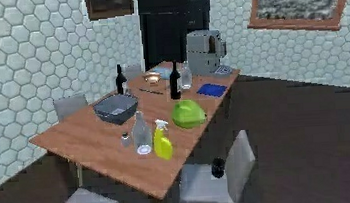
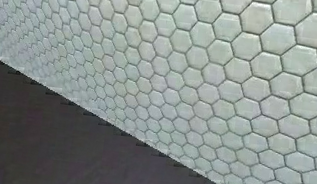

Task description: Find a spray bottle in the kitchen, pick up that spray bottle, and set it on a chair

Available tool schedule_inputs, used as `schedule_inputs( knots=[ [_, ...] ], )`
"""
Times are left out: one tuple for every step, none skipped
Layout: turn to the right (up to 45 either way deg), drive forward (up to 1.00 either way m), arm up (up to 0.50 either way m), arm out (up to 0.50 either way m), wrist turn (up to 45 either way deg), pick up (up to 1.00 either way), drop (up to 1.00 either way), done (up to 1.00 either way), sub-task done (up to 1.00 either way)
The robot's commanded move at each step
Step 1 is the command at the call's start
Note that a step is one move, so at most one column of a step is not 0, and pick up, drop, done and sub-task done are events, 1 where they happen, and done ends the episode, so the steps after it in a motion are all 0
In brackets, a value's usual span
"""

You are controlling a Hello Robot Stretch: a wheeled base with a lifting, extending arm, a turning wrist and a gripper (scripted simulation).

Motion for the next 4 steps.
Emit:
schedule_inputs(
  knots=[
    [33.0, 0.0, 0.0, 0.0, 0.0, 0.0, 0.0, 0.0, 0.0],
    [0.0, 0.45, 0.0, 0.0, 0.0, 0.0, 0.0, 0.0, 0.0],
    [-45.0, 0.0, 0.0, 0.0, 0.0, 0.0, 0.0, 0.0, 0.0],
    [-45.0, 0.0, 0.0, 0.0, 0.0, 0.0, 0.0, 0.0, 0.0]
  ],
)
